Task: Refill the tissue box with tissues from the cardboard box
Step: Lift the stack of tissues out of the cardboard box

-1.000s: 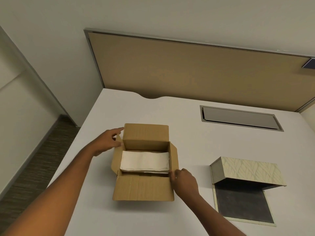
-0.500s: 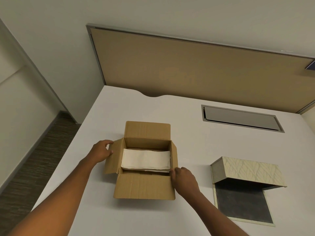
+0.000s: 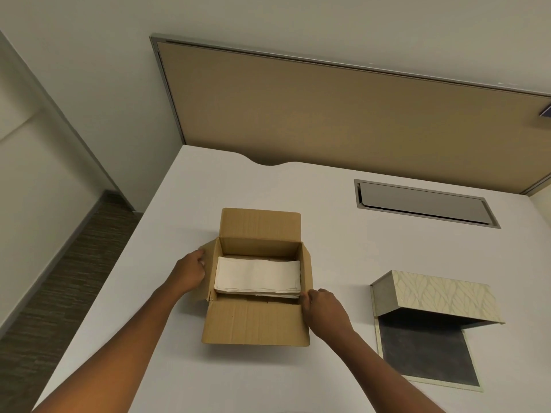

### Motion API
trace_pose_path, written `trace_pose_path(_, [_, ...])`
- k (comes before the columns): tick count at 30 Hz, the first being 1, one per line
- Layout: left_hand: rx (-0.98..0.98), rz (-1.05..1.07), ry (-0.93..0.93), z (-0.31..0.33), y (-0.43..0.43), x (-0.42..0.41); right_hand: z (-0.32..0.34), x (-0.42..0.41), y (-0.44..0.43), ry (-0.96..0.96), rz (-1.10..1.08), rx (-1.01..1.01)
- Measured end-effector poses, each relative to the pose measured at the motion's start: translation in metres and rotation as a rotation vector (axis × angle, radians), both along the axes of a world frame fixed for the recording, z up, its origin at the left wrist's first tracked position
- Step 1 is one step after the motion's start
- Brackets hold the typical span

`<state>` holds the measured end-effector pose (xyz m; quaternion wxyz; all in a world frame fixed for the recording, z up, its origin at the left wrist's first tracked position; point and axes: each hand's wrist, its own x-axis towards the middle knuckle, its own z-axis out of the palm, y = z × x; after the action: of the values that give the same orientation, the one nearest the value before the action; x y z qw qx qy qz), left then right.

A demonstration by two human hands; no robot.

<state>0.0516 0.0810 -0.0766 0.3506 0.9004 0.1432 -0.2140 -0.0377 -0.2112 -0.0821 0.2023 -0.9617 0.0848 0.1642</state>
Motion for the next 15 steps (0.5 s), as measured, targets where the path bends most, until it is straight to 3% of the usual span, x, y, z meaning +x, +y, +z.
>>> trace_pose_path(6, [0.148, -0.098, -0.074, 0.007, 0.001, -0.003, 0.003, -0.001, 0.001, -0.019, 0.041, -0.142])
trace_pose_path(11, [0.282, -0.226, -0.197, 0.015, -0.013, -0.011, 0.001, 0.000, -0.001, -0.079, -0.029, -0.143])
trace_pose_path(15, [0.178, -0.298, -0.289, 0.022, -0.033, -0.022, 0.003, 0.001, 0.002, -0.260, -0.036, -0.150])
